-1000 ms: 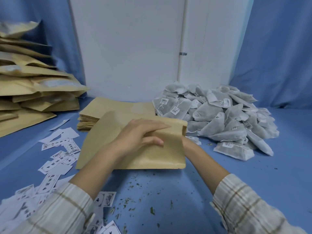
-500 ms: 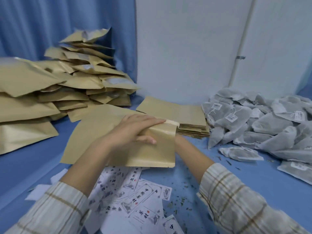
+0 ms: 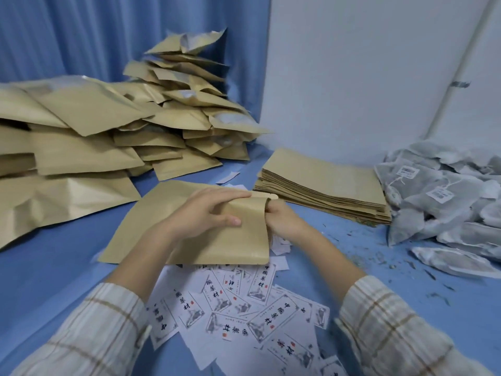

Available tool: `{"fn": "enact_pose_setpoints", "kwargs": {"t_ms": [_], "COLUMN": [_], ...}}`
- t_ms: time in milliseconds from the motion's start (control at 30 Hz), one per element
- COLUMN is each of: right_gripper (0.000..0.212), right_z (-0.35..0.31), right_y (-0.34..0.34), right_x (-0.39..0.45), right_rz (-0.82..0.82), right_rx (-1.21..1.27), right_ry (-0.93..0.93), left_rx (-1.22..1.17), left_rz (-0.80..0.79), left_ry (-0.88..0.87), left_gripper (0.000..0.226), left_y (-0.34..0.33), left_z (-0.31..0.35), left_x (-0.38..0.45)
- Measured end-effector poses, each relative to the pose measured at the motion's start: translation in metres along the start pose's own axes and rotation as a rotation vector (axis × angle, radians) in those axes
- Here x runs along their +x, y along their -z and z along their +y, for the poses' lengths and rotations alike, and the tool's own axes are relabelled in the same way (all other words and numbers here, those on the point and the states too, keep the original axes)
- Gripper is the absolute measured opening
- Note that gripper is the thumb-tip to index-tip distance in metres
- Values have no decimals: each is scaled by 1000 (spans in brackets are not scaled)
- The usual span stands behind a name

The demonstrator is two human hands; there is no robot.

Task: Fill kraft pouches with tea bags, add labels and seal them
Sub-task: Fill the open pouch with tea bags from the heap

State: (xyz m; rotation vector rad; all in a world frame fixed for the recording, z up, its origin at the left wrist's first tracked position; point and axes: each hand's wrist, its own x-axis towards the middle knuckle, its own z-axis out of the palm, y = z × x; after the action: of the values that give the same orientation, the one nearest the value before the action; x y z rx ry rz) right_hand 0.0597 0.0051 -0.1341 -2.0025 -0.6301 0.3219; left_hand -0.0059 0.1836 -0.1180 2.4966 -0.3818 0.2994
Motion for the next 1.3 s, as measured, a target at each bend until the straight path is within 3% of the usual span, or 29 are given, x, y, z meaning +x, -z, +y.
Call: {"fn": "enact_pose_setpoints", "kwargs": {"t_ms": [67, 133, 200, 267, 400, 533, 600, 633, 733, 767, 867, 967, 1067, 1133, 1167, 1300], "right_gripper": [14, 15, 41, 56, 47, 6, 7, 19, 50, 49, 37, 19, 37, 29, 18, 34], "right_z": [28, 52, 71, 79, 75, 71, 67, 65, 66, 69, 75, 76, 74, 69, 65, 52], "right_y": [24, 45, 57, 58, 58, 70, 77, 80, 78, 75, 72, 78, 90, 96, 98, 97], "right_x": [-10, -17, -20, -22, -21, -25, -30, -32, -35, -36, -37, -38, -44, -48, -50, -46], "right_rz": [118, 167, 51, -31, 118, 219, 252, 218, -41, -81, -41, -17, 65, 123, 120, -27], "right_rx": [-18, -365, -756, -864, -708, -527, -445, -447, -749, -799, -590, -534, -453, -409, -437, -719], "right_ry": [-10, -60, -124, -162, -121, -106, -69, -65, -85, -97, -178, -192, -88, 20, 56, 136], "left_rx": [-26, -54, -69, -78, -82, -95, -109, -123, -177, -190, -191, -165, -168, -190, -201, -209], "left_rz": [-12, -24, -33, -45, -64, -66, -70, -73, -89, -91, -90, -82, -76, -77, -77, -77], "left_ry": [34, 67, 82, 92, 102, 110, 116, 118, 120, 122, 127, 127, 123, 128, 128, 126], "left_gripper": [56, 55, 54, 54, 54, 53, 53, 52, 48, 47, 46, 46, 45, 46, 46, 50], "left_y": [-3, -6, -8, -10, -12, -12, -11, -11, -11, -11, -11, -10, -9, -8, -8, -7], "left_z": [-4, -7, -8, -9, -5, -4, -3, -2, 2, 4, 6, 8, 9, 9, 8, 5], "left_x": [4, 7, 9, 12, 16, 16, 16, 16, 16, 15, 14, 13, 14, 15, 16, 18]}}
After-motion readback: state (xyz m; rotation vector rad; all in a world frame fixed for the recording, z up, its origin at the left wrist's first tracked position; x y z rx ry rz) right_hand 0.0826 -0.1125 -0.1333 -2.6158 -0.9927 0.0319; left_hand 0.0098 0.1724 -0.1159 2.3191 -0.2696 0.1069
